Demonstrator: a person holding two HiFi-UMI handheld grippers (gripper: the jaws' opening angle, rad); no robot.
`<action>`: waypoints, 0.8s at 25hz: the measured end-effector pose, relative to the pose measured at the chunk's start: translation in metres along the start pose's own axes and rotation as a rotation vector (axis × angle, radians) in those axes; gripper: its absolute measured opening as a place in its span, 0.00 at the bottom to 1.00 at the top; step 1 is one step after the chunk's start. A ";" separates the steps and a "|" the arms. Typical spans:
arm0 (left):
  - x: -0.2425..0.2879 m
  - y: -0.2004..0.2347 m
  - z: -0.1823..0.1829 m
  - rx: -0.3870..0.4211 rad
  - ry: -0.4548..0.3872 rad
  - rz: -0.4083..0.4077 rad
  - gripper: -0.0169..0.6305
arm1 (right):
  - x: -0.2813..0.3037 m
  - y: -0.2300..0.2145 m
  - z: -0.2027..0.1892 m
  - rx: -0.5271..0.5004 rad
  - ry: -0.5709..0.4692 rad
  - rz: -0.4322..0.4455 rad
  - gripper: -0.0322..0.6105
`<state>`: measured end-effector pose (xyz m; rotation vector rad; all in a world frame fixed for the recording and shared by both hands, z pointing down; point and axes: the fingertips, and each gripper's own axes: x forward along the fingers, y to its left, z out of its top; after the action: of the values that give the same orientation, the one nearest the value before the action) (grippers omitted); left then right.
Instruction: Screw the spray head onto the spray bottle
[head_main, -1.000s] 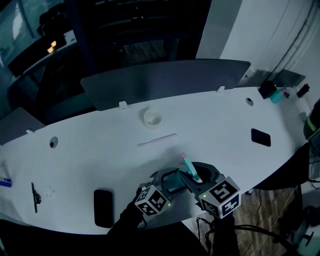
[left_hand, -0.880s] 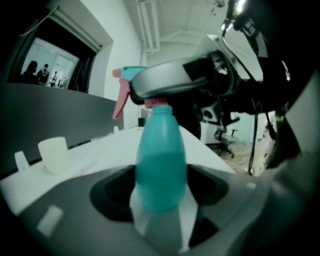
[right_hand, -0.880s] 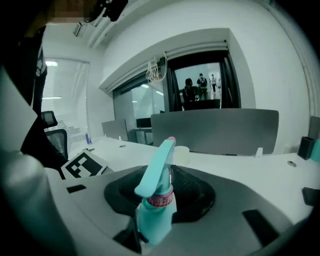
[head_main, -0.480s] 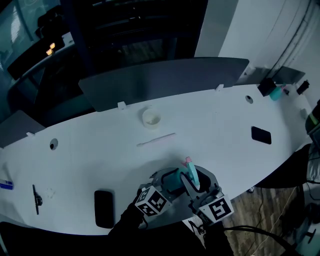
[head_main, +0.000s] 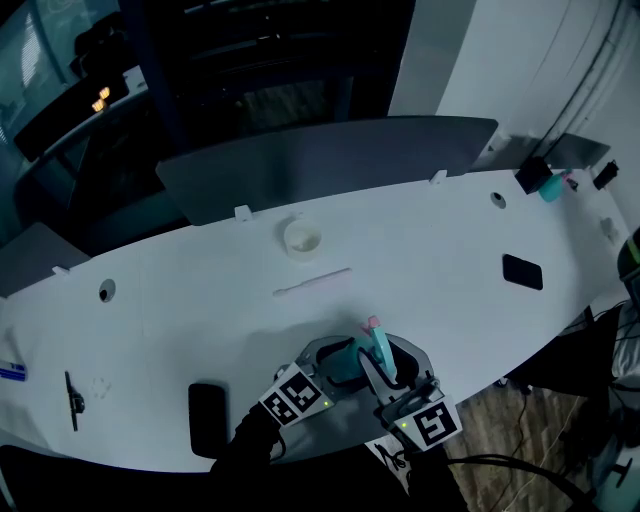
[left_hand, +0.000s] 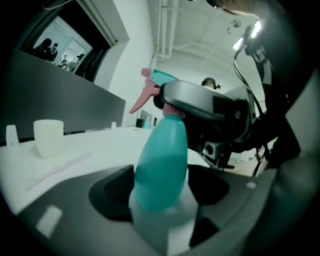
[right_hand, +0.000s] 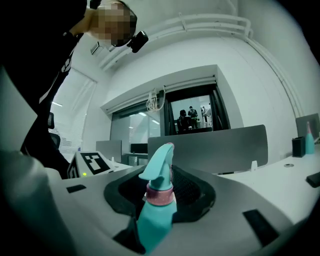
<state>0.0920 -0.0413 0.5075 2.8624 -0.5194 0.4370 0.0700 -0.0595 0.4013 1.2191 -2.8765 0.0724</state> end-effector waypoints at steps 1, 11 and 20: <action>0.000 0.000 0.000 0.012 0.011 -0.031 0.55 | 0.000 0.000 0.000 0.003 0.003 0.019 0.27; -0.003 0.001 0.003 -0.094 -0.071 0.448 0.52 | -0.001 -0.002 0.003 -0.066 -0.040 -0.096 0.27; 0.004 0.000 0.008 0.102 -0.001 -0.016 0.54 | 0.001 0.000 0.002 -0.035 -0.015 0.041 0.27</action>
<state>0.0976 -0.0448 0.5013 2.9621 -0.4874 0.4719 0.0691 -0.0603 0.3990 1.1605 -2.9031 0.0132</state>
